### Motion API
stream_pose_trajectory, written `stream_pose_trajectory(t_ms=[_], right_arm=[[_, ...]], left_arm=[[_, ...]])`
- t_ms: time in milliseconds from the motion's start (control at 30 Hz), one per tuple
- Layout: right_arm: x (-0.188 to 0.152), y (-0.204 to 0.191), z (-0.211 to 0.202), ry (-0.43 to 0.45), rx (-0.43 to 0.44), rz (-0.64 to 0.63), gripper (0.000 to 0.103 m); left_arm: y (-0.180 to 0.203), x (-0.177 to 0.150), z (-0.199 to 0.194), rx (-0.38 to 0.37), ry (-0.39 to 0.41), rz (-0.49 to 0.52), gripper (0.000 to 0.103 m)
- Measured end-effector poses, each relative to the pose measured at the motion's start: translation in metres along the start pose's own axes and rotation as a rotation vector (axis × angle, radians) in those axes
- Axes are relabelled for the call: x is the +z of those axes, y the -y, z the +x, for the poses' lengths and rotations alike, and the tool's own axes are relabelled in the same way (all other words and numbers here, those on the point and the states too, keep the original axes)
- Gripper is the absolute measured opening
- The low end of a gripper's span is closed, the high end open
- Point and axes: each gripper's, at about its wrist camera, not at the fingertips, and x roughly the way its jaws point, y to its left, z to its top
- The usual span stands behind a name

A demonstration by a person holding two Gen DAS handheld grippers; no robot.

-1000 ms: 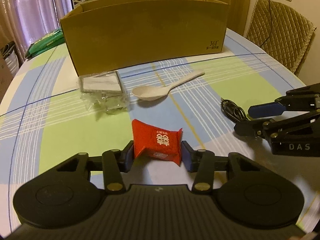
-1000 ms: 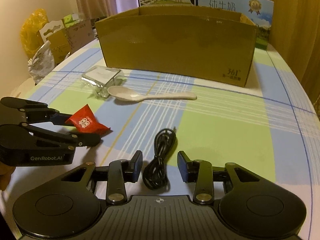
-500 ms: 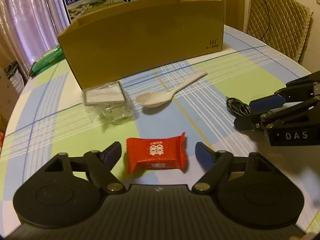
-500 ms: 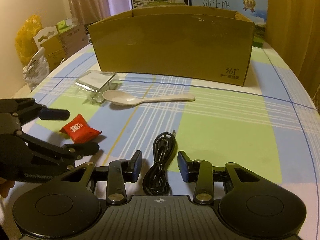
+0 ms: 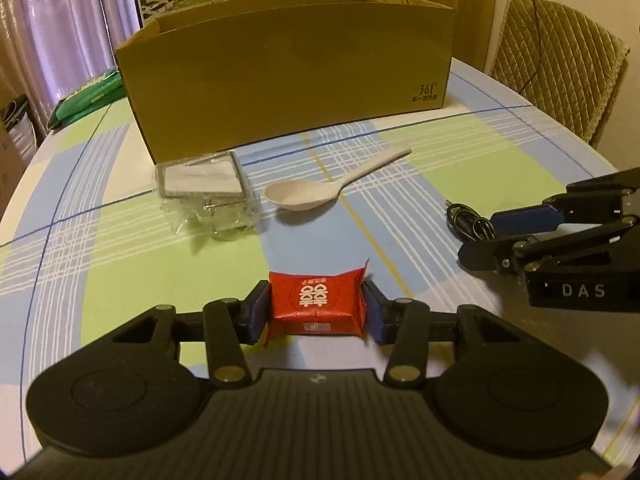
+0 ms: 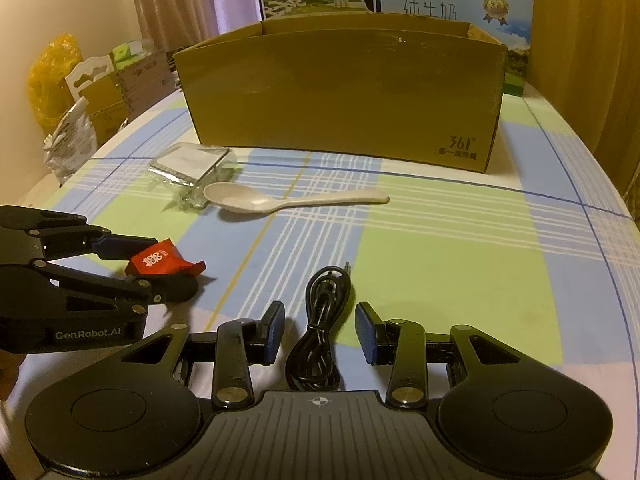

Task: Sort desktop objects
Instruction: 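Lift the red candy and black cable off the table with both tools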

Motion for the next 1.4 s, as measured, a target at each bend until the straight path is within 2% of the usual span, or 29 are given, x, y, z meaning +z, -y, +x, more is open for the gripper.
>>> stream_pose_trajectory(t_ms=[300, 433, 633, 667, 733, 1400], right_arm=[[0.000, -0.004, 0.002, 0.008, 0.001, -0.008, 0.036], [0.000, -0.005, 0.003, 0.011, -0.001, -0.009, 0.036], [0.000, -0.009, 0.003, 0.012, -0.018, -0.018, 0.036], [0.000, -0.009, 0.003, 0.012, -0.023, -0.018, 0.035], [0.000, -0.008, 0.003, 0.010, -0.030, -0.016, 0.017], [0.005, -0.009, -0.026, 0.082, -0.029, 0.040, 0.014]], left_arm=[[-0.005, -0.001, 0.001, -0.013, -0.005, -0.040, 0.049], [-0.003, 0.000, 0.000, -0.021, -0.009, -0.043, 0.040], [-0.006, 0.000, -0.002, -0.031, -0.010, -0.077, 0.037], [-0.007, 0.000, -0.002, -0.034, -0.009, -0.085, 0.037], [-0.007, 0.000, -0.003, -0.036, -0.008, -0.094, 0.037], [-0.003, 0.004, -0.030, -0.049, 0.023, -0.101, 0.036]])
